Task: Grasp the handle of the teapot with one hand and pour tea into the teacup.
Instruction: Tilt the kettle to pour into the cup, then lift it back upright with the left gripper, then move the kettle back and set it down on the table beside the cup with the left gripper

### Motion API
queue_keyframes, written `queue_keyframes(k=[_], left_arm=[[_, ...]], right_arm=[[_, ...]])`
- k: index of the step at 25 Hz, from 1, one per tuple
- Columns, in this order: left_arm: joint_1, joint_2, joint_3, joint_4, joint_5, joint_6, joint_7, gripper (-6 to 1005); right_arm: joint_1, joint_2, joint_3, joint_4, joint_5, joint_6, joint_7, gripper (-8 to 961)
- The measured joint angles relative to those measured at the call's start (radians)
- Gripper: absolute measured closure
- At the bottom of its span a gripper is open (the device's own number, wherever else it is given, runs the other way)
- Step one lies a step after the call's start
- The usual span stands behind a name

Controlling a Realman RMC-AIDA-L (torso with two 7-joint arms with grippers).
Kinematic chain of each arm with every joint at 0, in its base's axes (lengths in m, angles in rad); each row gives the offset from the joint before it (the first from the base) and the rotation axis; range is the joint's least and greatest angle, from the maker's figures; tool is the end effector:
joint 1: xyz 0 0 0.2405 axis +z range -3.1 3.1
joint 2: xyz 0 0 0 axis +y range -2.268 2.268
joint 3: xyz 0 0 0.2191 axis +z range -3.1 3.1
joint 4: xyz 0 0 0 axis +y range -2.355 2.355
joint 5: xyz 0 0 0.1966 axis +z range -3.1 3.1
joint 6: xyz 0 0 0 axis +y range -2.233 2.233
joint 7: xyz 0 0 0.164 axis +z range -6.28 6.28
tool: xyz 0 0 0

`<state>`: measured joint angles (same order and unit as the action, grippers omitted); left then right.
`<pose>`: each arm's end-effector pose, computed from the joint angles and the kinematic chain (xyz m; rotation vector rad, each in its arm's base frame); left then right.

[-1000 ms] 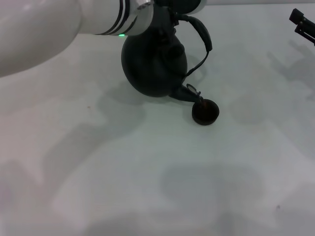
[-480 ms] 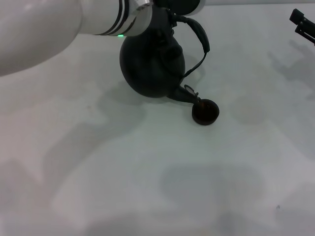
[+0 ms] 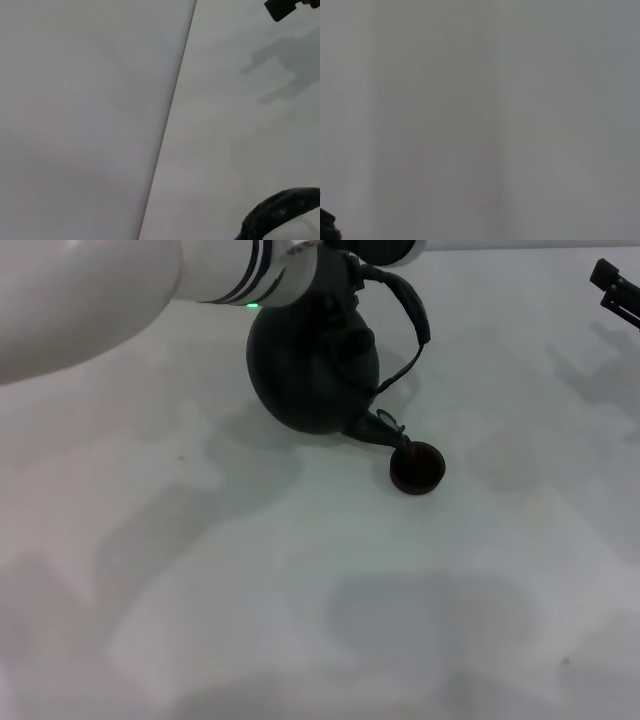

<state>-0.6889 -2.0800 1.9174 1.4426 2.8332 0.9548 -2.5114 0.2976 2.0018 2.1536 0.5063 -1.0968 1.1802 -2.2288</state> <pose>-0.0546 0.3593 -0.0604 -2.4485 0.2236 0.3471 0.2865 0.3281 0.0591 -1.9978 0.5454 0.7772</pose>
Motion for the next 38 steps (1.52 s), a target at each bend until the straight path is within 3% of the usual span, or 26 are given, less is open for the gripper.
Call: queue_keyframes(k=[13, 20, 29, 38], left_arm=[[-0.020, 0.000, 0.002, -0.021, 0.000, 0.001, -0.001, 873], [0.005, -0.001, -0.006, -0.014, 0.000, -0.030, -0.037, 872], [0.094, -0.002, -0.027, 0.074, 0.000, -0.100, -0.105, 872], [0.291, 0.003, -0.125, 0.233, -0.079, -0.206, -0.119, 876]], right_arm=[[0.003, 0.000, 0.000, 0.000, 0.000, -0.004, 0.000, 113], [0.007, 0.000, 0.000, 0.000, 0.000, -0.018, 0.000, 113], [0.014, -0.003, 0.000, 0.000, 0.000, -0.052, 0.008, 112], [0.016, -0.004, 0.000, 0.000, -0.005, -0.095, 0.008, 112]])
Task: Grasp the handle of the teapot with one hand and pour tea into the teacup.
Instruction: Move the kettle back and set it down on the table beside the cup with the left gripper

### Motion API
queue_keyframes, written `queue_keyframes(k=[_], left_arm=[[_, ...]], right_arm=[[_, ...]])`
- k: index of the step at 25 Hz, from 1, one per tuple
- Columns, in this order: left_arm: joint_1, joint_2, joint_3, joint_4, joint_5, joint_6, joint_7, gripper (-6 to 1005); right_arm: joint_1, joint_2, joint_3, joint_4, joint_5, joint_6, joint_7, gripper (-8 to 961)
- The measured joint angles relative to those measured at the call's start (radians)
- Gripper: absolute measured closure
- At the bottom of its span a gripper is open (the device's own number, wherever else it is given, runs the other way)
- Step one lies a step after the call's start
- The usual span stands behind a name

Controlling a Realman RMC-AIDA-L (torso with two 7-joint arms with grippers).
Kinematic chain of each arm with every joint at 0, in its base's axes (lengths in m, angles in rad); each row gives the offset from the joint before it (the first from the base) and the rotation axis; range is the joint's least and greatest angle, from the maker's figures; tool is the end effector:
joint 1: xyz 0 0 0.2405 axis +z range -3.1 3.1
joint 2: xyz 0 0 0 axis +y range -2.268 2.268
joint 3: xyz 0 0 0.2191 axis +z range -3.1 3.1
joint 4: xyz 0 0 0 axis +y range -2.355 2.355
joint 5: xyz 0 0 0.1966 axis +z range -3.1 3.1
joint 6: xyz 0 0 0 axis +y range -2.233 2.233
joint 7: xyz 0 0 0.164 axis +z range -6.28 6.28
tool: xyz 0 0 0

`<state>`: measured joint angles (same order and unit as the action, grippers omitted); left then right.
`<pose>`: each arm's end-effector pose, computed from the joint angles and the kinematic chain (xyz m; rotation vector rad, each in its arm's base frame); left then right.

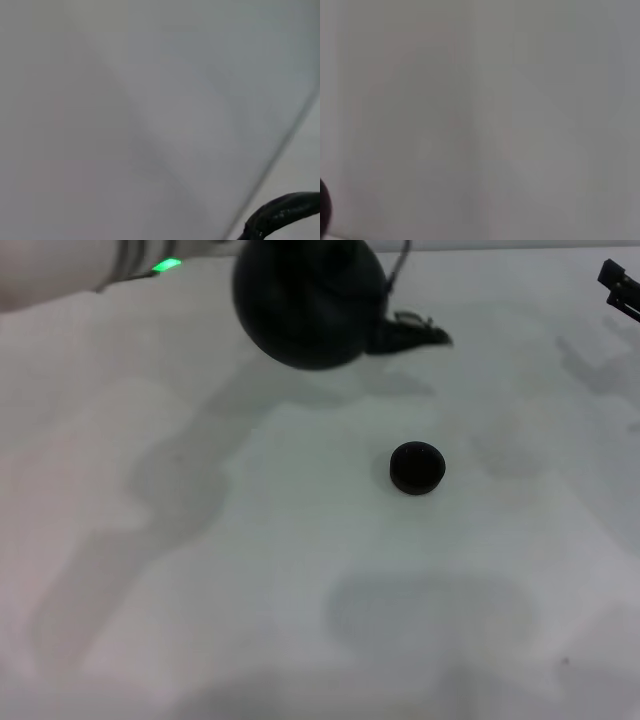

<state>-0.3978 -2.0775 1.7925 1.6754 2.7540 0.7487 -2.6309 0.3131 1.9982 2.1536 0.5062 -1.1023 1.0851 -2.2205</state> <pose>-0.0628 0.3611 0.0017 -2.2614 -0.1507 -0.1054 0.2969 0.3375 0.0605 -1.9656 0.5904 0.6979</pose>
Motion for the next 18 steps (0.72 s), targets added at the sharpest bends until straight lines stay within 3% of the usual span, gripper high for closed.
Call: queue_keyframes(k=[4, 12, 18], left_arm=[[0.092, 0.004, -0.101, 0.046, -0.165, -0.034, 0.103, 875], [0.240, 0.004, -0.300, 0.024, -0.716, -0.001, 0.549, 880], [0.277, 0.004, -0.327, -0.054, -0.822, 0.043, 0.677, 887]], right_arm=[[-0.005, -0.003, 0.000, 0.000, -0.002, -0.001, 0.001, 113], [-0.010, -0.006, -0.007, -0.002, -0.005, -0.012, 0.001, 113], [-0.011, -0.011, -0.009, -0.013, -0.006, -0.012, 0.001, 113]])
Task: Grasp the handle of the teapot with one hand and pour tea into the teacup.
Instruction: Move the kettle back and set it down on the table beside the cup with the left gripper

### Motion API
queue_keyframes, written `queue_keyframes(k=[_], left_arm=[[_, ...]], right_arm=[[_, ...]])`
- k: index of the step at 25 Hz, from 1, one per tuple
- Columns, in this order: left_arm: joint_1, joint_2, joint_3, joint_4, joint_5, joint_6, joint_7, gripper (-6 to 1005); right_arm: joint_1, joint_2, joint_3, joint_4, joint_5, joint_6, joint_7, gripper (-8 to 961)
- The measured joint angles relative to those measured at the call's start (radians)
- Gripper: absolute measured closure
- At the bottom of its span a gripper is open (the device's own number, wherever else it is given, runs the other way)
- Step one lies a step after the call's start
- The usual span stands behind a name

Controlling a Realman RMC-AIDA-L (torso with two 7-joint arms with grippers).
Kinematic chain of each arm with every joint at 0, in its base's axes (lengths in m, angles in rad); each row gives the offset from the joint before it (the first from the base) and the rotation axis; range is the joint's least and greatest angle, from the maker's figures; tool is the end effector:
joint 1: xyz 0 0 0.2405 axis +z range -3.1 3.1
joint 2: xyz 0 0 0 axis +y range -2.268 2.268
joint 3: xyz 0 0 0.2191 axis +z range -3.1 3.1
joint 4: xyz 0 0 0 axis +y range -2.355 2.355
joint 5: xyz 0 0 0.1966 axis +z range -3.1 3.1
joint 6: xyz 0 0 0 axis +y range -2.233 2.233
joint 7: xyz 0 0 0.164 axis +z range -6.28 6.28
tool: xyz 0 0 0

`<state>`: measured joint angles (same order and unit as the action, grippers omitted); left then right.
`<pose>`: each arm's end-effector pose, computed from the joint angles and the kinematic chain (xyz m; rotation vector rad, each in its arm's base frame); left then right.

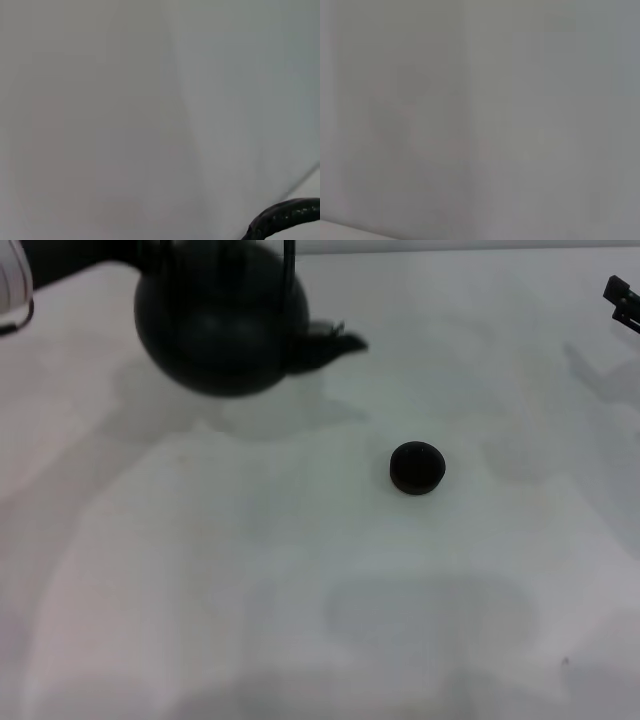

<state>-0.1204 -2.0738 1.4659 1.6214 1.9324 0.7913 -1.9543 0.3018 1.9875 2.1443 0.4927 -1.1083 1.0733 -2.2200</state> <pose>-0.1377 0.3423 0.0563 -2.2438 -0.3616 -0.4298 0.3060 0.3328 0.0597 -1.9702 0.6140 0.6628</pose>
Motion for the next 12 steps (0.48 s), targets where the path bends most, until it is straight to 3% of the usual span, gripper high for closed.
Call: queue_keyframes(k=[4, 12], left_arm=[[0.006, 0.002, -0.007, -0.077, -0.072, 0.013, 0.081, 891], [-0.024, 0.002, -0.114, -0.257, -0.249, 0.156, 0.305, 893]], right_arm=[[-0.001, 0.000, 0.000, -0.009, -0.005, -0.001, -0.005, 113], [-0.001, 0.000, 0.000, -0.013, -0.024, -0.001, -0.003, 112]])
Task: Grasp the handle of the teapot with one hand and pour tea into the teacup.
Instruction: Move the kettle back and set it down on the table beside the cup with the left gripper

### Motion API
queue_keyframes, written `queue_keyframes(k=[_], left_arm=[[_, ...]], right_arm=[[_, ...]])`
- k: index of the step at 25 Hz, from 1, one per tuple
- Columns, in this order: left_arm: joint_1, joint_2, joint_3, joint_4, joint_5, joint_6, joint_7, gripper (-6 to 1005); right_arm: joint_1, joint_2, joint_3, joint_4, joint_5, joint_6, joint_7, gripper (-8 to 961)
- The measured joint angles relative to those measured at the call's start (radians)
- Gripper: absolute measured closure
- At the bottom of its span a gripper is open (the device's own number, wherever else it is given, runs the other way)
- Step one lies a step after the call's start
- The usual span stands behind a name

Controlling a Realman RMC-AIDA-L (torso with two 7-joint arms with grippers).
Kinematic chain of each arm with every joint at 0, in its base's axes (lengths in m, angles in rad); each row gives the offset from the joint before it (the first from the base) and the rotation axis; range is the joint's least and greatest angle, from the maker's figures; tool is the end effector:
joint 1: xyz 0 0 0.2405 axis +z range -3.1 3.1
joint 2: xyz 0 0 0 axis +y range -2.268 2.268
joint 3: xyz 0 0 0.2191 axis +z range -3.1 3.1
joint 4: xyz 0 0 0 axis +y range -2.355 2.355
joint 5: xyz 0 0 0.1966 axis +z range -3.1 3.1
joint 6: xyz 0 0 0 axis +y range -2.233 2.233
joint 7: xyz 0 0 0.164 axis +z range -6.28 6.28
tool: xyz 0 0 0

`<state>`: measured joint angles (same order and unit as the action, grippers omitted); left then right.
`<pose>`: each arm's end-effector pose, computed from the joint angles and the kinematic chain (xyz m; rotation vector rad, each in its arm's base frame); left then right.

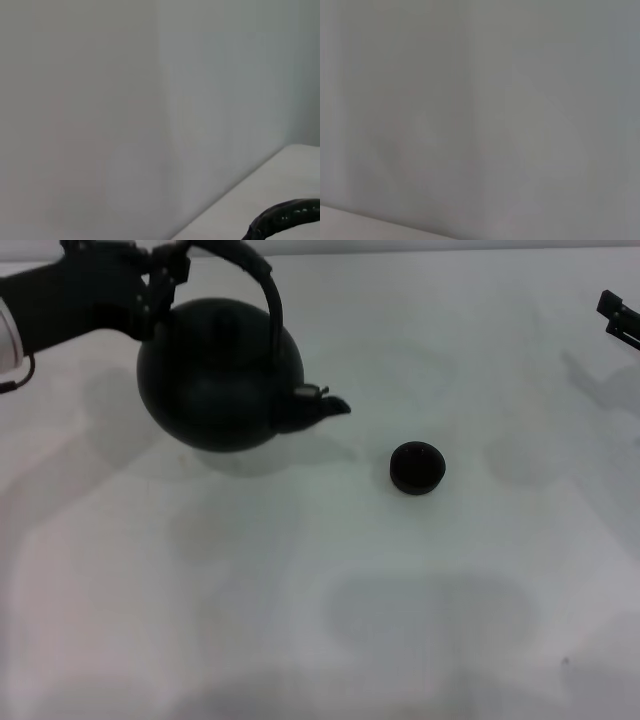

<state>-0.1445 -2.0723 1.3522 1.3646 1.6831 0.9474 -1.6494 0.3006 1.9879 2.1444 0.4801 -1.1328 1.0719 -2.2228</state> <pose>-0.1786 0.3342 0.0399 -2.3472 -0.4056 -0.4989 0.3094 0.3294 0.0541 -1.9917 0.6239 0.6399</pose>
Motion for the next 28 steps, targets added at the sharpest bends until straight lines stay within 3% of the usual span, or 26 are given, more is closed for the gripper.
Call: queue_keyframes(k=[6, 17, 28], left_arm=[[-0.006, 0.001, -0.018, -0.070, -0.021, 0.045, 0.058, 893], [0.018, -0.001, -0.143, -0.174, -0.085, 0.192, 0.154, 894], [-0.004, -0.002, -0.161, -0.318, -0.106, 0.211, 0.266, 895]], right_arm=[[0.000, 0.000, 0.000, -0.001, 0.000, 0.000, 0.000, 112], [0.003, 0.000, 0.000, -0.003, 0.000, -0.018, -0.005, 112], [0.012, 0.003, -0.002, -0.003, -0.024, -0.025, -0.006, 113]])
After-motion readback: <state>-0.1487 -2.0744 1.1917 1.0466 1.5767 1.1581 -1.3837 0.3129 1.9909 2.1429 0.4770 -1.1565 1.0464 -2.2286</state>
